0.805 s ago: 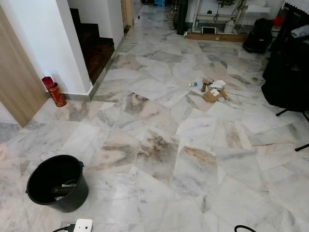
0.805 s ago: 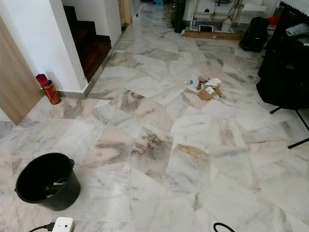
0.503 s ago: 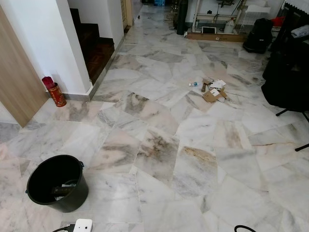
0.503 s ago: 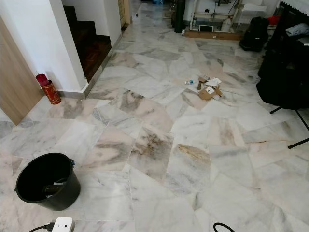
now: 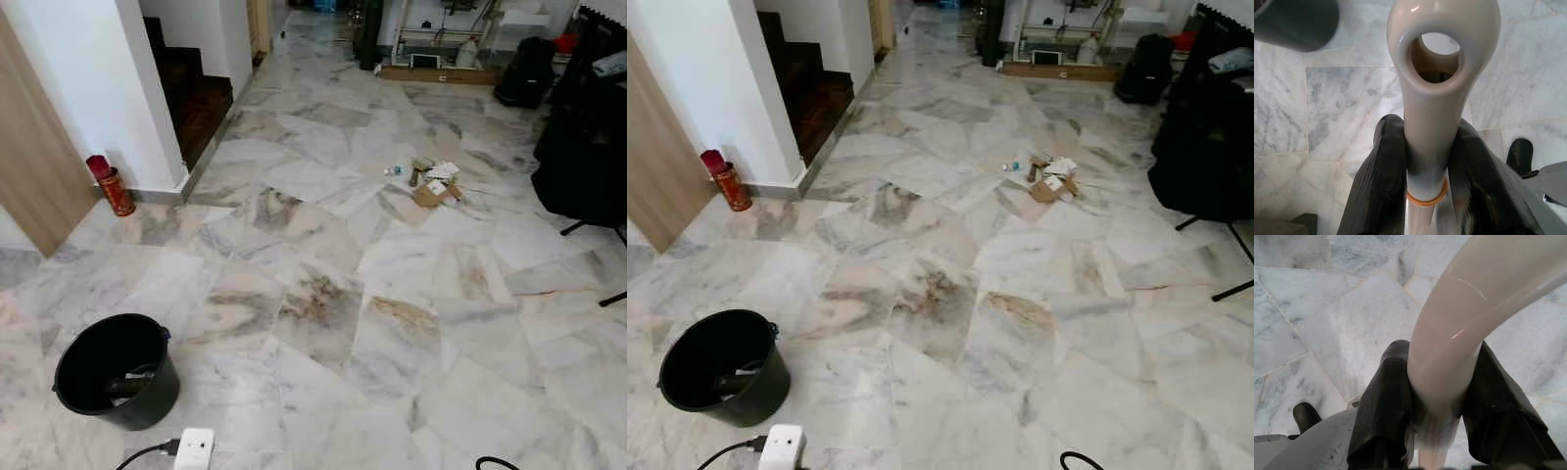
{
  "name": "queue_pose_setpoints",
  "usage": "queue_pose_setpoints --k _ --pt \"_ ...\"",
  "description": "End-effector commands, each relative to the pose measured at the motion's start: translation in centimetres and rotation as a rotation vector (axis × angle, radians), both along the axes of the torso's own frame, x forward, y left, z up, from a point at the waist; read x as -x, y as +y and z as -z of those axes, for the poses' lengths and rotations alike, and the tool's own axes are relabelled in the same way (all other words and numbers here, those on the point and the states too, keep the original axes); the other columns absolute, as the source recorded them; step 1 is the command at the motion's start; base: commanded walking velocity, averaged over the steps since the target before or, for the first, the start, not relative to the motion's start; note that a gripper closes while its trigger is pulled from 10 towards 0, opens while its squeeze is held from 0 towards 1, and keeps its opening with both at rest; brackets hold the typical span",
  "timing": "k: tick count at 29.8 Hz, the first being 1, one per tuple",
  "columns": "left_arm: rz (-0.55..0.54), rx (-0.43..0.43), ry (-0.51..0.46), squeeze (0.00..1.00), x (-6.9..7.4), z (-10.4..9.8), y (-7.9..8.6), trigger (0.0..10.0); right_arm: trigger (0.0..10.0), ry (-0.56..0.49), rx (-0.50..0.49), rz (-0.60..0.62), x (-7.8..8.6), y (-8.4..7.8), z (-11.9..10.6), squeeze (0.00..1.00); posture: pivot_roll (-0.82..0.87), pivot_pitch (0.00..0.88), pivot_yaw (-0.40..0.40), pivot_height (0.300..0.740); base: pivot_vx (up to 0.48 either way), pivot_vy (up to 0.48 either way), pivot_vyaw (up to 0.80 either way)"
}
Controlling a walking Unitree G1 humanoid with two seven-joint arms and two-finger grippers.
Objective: Sweep floor
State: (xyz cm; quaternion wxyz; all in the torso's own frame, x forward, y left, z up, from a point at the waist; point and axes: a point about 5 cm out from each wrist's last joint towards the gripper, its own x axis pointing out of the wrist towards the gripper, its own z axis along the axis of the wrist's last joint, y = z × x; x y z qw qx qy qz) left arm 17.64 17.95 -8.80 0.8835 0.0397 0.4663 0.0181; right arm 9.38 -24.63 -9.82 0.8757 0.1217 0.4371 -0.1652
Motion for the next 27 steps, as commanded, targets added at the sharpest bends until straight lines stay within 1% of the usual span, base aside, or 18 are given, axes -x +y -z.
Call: queue_pose_setpoints --k 1,5,8,9,10,12,13,15,16,17,18,19,22,25,27 --pt "-0.014 -0.011 0.02 0.0 0.3 0.1 0.5 10.0 10.0 0.006 0.003 0.011 0.2 -0.2 0.0 0.0 -0.03 0.0 -0.023 0.74 0.0 0.0 0.0" --pt "-0.016 -0.017 0.016 0.0 0.3 0.0 1.0 10.0 10.0 0.003 0.002 0.015 0.2 -0.1 0.0 0.0 -0.03 0.0 -0.023 0.74 0.0 0.0 0.0" --pt "-0.019 -0.025 0.002 0.0 -0.5 -0.4 1.8 10.0 10.0 0.007 0.004 0.012 0.2 -0.1 0.0 0.0 -0.03 0.0 -0.023 0.74 0.0 0.0 0.0" --pt "-0.017 -0.026 -0.004 0.0 -0.9 -0.6 1.8 10.0 10.0 0.008 0.005 0.012 0.2 -0.2 0.0 0.0 -0.03 0.0 -0.023 0.74 0.0 0.0 0.0" --pt "-0.017 -0.026 -0.004 0.0 -0.9 -0.6 1.8 10.0 10.0 0.008 0.005 0.012 0.2 -0.2 0.0 0.0 -0.03 0.0 -0.023 0.74 0.0 0.0 0.0" --pt "-0.012 -0.025 -0.014 0.0 -1.7 -0.9 1.3 10.0 10.0 0.008 0.006 0.013 0.2 -0.2 0.0 0.0 -0.03 0.0 -0.026 0.74 0.0 0.0 0.0" --pt "-0.012 -0.025 -0.014 0.0 -1.7 -0.9 1.3 10.0 10.0 0.008 0.006 0.013 0.2 -0.2 0.0 0.0 -0.03 0.0 -0.026 0.74 0.0 0.0 0.0" --pt "-0.008 -0.02 -0.027 0.0 -2.6 -1.3 0.6 10.0 10.0 0.007 0.006 0.013 0.3 -0.2 0.0 0.0 -0.03 0.0 -0.027 0.74 0.0 0.0 0.0" --pt "-0.008 -0.02 -0.027 0.0 -2.6 -1.3 0.6 10.0 10.0 0.007 0.006 0.013 0.3 -0.2 0.0 0.0 -0.03 0.0 -0.027 0.74 0.0 0.0 0.0" --pt "-0.006 -0.017 -0.033 0.0 -3.1 -1.5 0.3 10.0 10.0 0.007 0.007 0.012 0.3 -0.2 0.0 0.0 -0.03 0.0 -0.028 0.74 0.0 0.0 0.0" --pt "-0.006 -0.017 -0.033 0.0 -3.1 -1.5 0.3 10.0 10.0 0.007 0.007 0.012 0.3 -0.2 0.0 0.0 -0.03 0.0 -0.028 0.74 0.0 0.0 0.0" --pt "-0.004 -0.015 -0.038 0.0 -3.4 -1.6 0.1 10.0 10.0 0.007 0.008 0.011 0.3 -0.3 0.0 0.0 -0.03 0.0 -0.028 0.74 0.0 0.0 0.0" --pt "-0.009 -0.012 -0.038 0.0 -3.1 -1.5 0.3 10.0 10.0 0.007 0.009 0.011 0.3 -0.3 0.0 0.0 -0.03 0.0 -0.029 0.74 0.0 0.0 0.0" --pt "-0.014 -0.007 -0.028 0.0 -2.2 -1.1 0.8 10.0 10.0 0.007 0.012 0.01 0.3 -0.4 0.0 0.0 -0.03 0.0 -0.029 0.74 0.0 0.0 0.0" --pt "-0.016 -0.003 -0.025 0.0 -2.0 -1.0 0.8 10.0 10.0 0.008 0.014 0.009 0.4 -0.4 0.0 0.0 -0.03 0.0 -0.029 0.74 0.0 0.0 0.0"
